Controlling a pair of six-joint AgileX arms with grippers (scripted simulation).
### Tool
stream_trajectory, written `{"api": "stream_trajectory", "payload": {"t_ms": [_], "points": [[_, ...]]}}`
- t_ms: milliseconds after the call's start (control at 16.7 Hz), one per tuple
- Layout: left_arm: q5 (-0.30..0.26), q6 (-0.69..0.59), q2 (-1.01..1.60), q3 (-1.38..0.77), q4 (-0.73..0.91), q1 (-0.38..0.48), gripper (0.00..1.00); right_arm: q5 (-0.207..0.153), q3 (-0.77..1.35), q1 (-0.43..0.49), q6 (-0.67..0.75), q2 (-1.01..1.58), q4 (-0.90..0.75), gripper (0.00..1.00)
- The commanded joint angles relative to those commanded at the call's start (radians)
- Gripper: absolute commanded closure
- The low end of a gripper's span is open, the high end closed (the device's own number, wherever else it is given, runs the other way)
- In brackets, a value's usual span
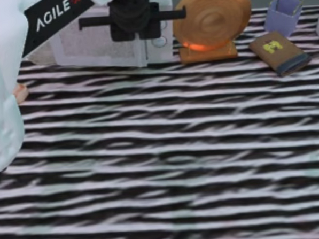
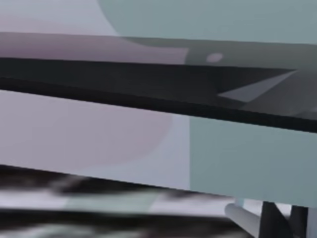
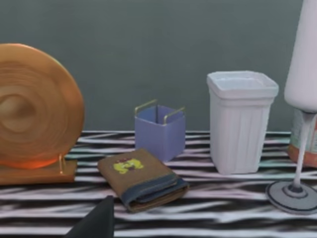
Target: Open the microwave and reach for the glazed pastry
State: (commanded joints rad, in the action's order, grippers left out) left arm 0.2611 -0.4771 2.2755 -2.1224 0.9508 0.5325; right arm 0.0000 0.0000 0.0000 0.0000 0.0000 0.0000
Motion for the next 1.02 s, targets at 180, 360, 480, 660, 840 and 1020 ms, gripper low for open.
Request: {"api": "stream_trajectory", "payload": {"t_ms": [180,360,480,660,840,1020], "points": [[0.0,0.0,0.0,0.0,0.0,0.0,1.0,0.0,0.0,0.0,0.0,0.0,0.0,0.0],[-0.007,-0.005,0.005,0.001,-0.001,0.005,1.0,0.0,0.0,0.0,0.0,0.0,0.0,0.0],[-0.009,0.006,-0.007,0.018,-0.011,0.004,1.0,0.0,0.0,0.0,0.0,0.0,0.0,0.0],[-0.025,0.052,-0.058,0.098,-0.052,-0.004,1.0,0.0,0.0,0.0,0.0,0.0,0.0,0.0],[-0.045,0.093,-0.102,0.171,-0.089,-0.009,1.0,0.0,0.0,0.0,0.0,0.0,0.0,0.0],[-0.048,0.098,-0.108,0.179,-0.094,-0.01,1.0,0.0,0.0,0.0,0.0,0.0,0.0,0.0]]}}
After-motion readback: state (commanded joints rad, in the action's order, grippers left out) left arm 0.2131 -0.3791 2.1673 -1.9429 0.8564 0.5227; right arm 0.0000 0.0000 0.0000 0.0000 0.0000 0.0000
